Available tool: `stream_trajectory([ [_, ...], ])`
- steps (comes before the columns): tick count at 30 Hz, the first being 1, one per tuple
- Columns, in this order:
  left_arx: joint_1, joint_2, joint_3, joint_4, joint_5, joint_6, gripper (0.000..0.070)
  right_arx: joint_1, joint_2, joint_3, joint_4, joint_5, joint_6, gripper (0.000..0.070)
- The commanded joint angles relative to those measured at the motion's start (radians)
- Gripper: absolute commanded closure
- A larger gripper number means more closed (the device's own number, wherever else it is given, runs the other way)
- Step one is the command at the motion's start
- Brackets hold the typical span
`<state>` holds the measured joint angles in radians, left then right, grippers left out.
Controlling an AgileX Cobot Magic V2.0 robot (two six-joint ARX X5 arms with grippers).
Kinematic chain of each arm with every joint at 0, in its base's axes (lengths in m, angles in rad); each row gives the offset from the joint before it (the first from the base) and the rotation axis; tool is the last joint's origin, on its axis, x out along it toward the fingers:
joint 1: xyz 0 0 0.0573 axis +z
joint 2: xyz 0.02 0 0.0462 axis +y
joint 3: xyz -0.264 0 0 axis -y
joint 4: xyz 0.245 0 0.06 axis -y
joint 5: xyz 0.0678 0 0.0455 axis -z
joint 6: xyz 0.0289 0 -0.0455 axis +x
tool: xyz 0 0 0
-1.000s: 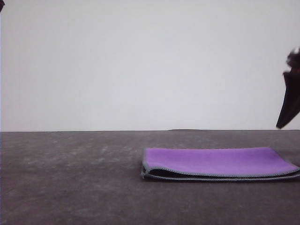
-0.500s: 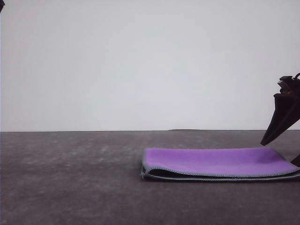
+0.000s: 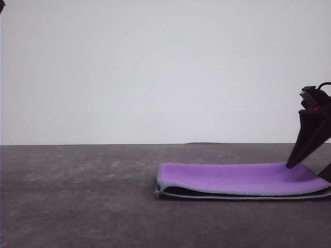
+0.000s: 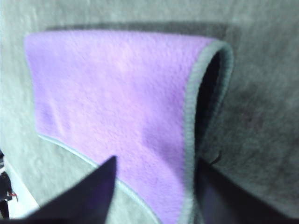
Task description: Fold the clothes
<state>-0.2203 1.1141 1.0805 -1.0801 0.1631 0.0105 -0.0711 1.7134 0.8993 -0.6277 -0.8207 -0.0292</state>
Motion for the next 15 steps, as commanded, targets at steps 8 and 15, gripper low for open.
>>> stream_trajectory([
  [8, -0.002, 0.008, 0.008, 0.006, 0.004, 0.007, 0.0390, 0.004, 0.026, -0.002, 0.001, -0.014, -0.013, 0.0693],
  [15, -0.002, 0.008, 0.008, 0.006, 0.004, 0.007, 0.0390, 0.047, 0.026, -0.002, 0.043, -0.126, -0.008, 0.0693],
])
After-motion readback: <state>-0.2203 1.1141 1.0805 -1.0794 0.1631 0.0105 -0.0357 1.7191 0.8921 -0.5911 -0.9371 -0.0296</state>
